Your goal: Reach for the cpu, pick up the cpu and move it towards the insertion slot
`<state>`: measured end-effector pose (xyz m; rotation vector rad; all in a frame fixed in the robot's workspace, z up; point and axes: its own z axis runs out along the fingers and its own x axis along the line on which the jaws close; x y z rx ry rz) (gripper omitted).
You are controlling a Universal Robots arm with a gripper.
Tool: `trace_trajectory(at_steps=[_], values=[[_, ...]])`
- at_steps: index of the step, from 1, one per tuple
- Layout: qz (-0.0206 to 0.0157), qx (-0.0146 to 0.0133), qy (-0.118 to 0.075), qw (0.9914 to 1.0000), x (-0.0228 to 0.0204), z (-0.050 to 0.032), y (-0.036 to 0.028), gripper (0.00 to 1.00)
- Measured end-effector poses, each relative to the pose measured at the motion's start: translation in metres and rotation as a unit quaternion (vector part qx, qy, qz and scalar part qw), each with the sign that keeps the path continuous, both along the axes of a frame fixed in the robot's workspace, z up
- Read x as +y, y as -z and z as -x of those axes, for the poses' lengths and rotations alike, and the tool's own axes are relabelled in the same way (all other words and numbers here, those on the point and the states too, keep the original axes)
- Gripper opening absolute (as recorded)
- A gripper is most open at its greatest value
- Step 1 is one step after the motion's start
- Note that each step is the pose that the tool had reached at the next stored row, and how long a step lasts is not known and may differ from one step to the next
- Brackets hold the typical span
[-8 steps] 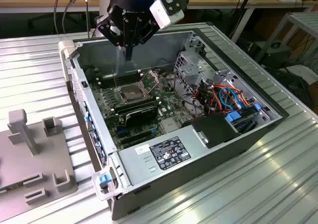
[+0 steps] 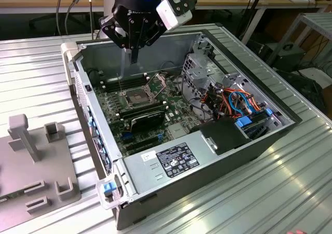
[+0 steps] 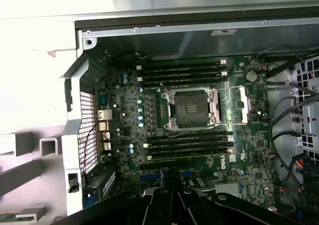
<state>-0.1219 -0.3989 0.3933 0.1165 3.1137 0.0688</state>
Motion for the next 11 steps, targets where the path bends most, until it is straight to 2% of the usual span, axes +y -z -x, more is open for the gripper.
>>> trace_trajectory(at_steps=[11], values=[[0.0000,0.0002,0.000,1.00000,0.0000,0.0039,0.0000,0.11]])
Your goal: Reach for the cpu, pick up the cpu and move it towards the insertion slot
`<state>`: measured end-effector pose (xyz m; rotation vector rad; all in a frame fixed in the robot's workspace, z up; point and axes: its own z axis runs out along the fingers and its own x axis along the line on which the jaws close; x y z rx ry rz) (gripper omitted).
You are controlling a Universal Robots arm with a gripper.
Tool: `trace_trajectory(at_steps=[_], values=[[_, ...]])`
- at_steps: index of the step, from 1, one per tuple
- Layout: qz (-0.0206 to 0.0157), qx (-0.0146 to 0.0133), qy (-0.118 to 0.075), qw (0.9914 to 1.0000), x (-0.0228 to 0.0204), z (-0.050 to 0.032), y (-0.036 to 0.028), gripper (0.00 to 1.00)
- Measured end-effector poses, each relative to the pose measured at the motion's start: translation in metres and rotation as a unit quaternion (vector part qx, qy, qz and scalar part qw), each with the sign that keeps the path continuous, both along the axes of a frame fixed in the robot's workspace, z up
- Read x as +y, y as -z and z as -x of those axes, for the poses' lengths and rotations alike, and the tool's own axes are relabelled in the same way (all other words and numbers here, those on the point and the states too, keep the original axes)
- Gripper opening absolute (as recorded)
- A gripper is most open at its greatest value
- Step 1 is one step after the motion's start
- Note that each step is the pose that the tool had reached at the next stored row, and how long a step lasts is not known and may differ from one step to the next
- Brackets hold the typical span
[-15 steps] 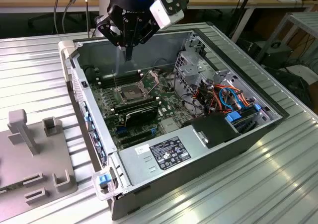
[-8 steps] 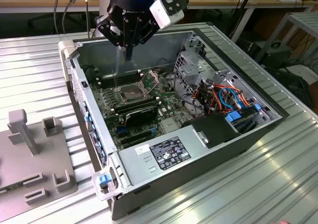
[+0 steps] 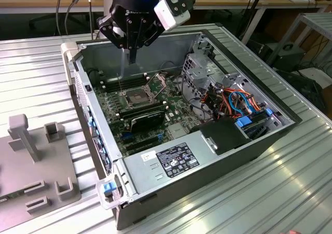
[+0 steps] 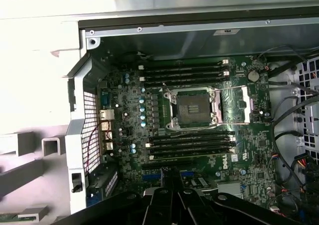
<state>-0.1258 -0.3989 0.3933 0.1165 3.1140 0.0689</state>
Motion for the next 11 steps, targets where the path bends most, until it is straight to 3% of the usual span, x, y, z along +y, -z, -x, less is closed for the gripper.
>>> trace_trajectory(at_steps=[11], values=[[0.0000,0.0013,0.000,1.00000,0.0000,0.0045,0.0002,0.11]])
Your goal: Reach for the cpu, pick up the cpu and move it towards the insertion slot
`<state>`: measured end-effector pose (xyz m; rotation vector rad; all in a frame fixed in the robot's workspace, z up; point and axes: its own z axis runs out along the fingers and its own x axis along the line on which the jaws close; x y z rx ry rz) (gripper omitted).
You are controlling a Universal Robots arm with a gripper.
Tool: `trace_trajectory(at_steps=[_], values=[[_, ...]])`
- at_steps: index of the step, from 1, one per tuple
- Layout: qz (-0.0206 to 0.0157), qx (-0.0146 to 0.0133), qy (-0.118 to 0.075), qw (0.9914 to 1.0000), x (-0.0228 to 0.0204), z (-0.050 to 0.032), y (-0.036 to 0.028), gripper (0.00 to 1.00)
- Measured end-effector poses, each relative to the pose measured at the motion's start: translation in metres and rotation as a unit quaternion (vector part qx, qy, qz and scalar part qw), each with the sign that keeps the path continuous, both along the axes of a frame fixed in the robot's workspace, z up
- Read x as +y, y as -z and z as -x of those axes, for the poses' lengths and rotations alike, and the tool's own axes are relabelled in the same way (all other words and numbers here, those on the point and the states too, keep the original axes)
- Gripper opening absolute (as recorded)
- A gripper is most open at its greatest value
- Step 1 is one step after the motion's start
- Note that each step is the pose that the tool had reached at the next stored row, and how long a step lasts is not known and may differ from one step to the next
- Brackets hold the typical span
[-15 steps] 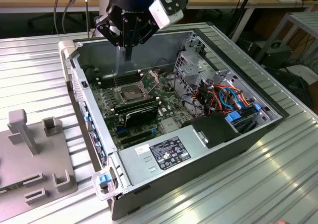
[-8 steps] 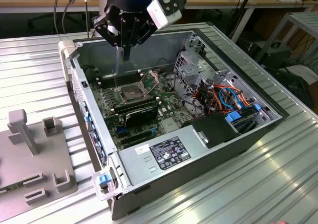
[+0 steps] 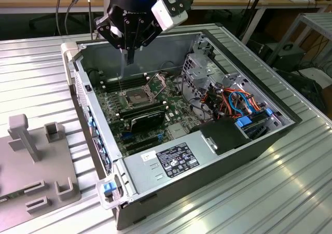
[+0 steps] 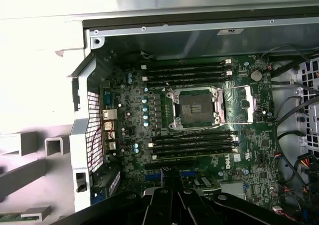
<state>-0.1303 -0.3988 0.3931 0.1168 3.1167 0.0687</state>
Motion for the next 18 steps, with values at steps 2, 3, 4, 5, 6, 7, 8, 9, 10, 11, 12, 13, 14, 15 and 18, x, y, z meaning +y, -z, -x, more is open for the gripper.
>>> trace_trajectory(at_steps=[2,3,4,5,6,7,8,9,10,11,12,13,14,15,18], values=[[0.0000,0.0003,0.000,1.00000,0.0000,0.0010,0.0001,0.11],[0.0000,0.0004,0.000,1.00000,0.0000,0.0014,0.0001,0.11],[0.0000,0.0007,0.000,1.00000,0.0000,0.0017,0.0001,0.11],[0.0000,0.0010,0.000,1.00000,0.0000,0.0022,0.0001,0.11],[0.0000,0.0012,0.000,1.00000,0.0000,0.0025,0.0002,0.11],[0.0000,0.0012,0.000,1.00000,0.0000,0.0027,0.0002,0.11],[0.0000,0.0015,0.000,1.00000,0.0000,0.0031,0.0003,0.11],[0.0000,0.0018,0.000,1.00000,0.0000,0.0037,0.0003,0.11],[0.0000,0.0020,0.000,1.00000,0.0000,0.0042,0.0004,0.11],[0.0000,0.0021,0.000,1.00000,0.0000,0.0044,0.0004,0.11],[0.0000,0.0022,0.000,1.00000,0.0000,0.0046,0.0004,0.11],[0.0000,0.0023,0.000,1.00000,0.0000,0.0051,0.0005,0.11],[0.0000,0.0024,0.000,1.00000,0.0000,0.0053,0.0005,0.11],[0.0000,0.0026,0.000,1.00000,0.0000,0.0055,0.0005,0.11],[0.0000,0.0030,0.000,1.00000,0.0000,0.0061,0.0006,0.11]])
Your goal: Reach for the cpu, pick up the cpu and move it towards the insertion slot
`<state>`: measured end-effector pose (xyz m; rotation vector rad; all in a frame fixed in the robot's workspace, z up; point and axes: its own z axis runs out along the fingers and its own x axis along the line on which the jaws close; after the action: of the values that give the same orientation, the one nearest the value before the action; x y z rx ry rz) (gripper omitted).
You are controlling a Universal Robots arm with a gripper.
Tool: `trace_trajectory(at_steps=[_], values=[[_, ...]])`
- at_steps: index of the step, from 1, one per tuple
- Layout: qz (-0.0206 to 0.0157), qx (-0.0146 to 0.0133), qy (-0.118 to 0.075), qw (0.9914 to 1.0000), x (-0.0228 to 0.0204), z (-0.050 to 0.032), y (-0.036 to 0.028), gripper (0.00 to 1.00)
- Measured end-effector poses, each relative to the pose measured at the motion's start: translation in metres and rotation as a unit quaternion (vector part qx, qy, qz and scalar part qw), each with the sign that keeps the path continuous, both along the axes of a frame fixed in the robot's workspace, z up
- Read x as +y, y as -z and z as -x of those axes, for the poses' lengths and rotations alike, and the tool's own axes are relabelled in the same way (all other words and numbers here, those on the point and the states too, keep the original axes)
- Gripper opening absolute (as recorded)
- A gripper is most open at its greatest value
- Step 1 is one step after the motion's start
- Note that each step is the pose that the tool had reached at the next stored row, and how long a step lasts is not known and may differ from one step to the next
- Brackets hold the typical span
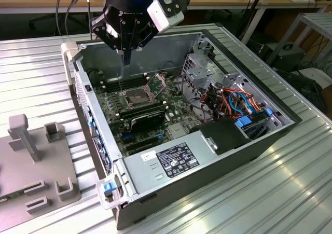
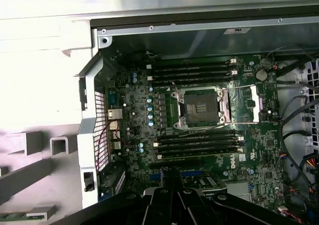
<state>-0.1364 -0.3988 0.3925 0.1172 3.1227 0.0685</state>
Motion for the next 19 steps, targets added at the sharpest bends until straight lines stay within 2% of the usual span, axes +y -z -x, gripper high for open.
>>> trace_trajectory(at_steps=[6,19], values=[[0.0000,0.0018,0.000,1.00000,0.0000,0.0016,0.0003,0.11],[0.0000,0.0024,0.000,1.00000,0.0000,0.0089,0.0007,0.11]])
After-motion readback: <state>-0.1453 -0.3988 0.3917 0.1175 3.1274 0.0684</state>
